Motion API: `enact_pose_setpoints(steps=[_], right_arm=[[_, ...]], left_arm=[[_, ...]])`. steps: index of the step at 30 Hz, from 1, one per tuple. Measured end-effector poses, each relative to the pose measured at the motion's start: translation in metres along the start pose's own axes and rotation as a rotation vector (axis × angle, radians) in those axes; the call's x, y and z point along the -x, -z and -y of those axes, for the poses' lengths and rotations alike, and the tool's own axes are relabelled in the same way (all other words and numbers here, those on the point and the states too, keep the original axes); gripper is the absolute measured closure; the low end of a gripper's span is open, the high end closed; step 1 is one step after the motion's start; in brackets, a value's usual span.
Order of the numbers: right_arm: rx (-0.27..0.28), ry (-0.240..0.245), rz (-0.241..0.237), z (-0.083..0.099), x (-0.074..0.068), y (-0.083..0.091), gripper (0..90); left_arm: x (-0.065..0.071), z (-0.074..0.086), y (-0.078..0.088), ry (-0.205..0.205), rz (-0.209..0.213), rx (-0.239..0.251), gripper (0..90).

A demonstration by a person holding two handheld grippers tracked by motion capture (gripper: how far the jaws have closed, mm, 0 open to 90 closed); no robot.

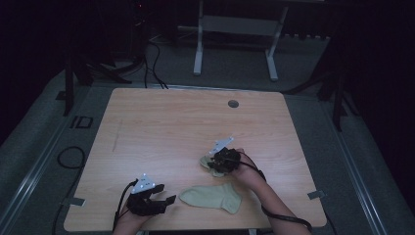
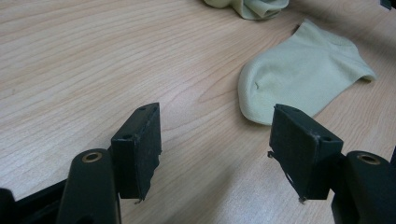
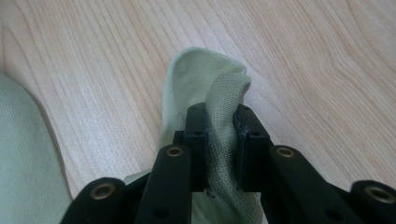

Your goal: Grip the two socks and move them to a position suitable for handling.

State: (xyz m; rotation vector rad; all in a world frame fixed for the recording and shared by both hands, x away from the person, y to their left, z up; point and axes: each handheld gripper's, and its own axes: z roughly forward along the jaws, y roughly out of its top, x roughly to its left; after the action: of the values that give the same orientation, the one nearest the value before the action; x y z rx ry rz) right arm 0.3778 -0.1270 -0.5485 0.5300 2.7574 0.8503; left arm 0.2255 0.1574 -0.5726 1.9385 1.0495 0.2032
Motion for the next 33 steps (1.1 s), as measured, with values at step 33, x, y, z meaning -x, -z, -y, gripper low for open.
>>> enact_pose_setpoints(steps=[33], right_arm=[[0.052, -0.183, 0.027, 0.007, 0.004, 0.026, 59.5]], left_arm=[[-0.002, -0.106, -0.095, 0.035, 0.05, -0.115, 34.2]])
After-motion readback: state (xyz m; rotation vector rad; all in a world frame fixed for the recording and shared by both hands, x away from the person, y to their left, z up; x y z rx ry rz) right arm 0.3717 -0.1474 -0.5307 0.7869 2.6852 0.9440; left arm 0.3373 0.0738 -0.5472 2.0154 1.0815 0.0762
